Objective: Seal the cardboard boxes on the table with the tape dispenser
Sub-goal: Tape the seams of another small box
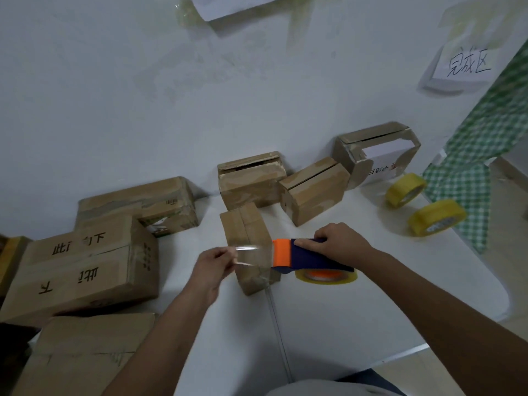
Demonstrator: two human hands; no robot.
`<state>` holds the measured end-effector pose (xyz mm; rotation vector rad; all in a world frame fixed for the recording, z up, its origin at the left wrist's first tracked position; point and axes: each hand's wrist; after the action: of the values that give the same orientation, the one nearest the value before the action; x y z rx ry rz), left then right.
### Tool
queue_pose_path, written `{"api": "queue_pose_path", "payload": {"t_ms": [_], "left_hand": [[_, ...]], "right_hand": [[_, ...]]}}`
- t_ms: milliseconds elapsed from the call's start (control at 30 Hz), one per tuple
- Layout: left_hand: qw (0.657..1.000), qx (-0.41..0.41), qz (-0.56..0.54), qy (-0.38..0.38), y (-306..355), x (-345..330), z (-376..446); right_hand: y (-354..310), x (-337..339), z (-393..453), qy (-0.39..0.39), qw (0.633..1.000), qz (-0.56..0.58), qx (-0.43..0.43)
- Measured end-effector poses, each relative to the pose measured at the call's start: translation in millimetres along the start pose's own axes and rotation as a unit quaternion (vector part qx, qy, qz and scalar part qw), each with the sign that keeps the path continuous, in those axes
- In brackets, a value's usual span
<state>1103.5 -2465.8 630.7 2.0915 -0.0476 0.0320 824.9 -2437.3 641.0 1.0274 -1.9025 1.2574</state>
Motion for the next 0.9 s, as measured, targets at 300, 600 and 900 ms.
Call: {"api": "queue_pose_path", "payload": {"t_ms": [300, 600, 900], "left_hand": [[0.993, 0.057, -0.055, 0.089, -49.1, 15.4, -14.4], [0.986, 0.006, -0.067, 0.152, -64.0, 6.6, -18.8], [0.976, 0.001, -0.089, 0.198, -75.6, -8.1, -19.8]], "right_hand": [[19.8, 8.0, 23.7, 0.003, 0.995, -0.101, 0.014], [17.7, 1.5, 35.9, 0.017, 0.987, -0.159, 0.036], [15.5, 4.7, 50.0, 0.0, 0.984, -0.175, 0.041]]}}
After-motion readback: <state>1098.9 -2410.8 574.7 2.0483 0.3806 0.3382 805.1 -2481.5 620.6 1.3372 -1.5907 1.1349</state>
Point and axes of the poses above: each hand's wrist, its own z-axis towards the middle knuckle, its own x-axis out of the back of the hand, y = z × x, and after that the axes turned 4 degrees about -x, right-handed
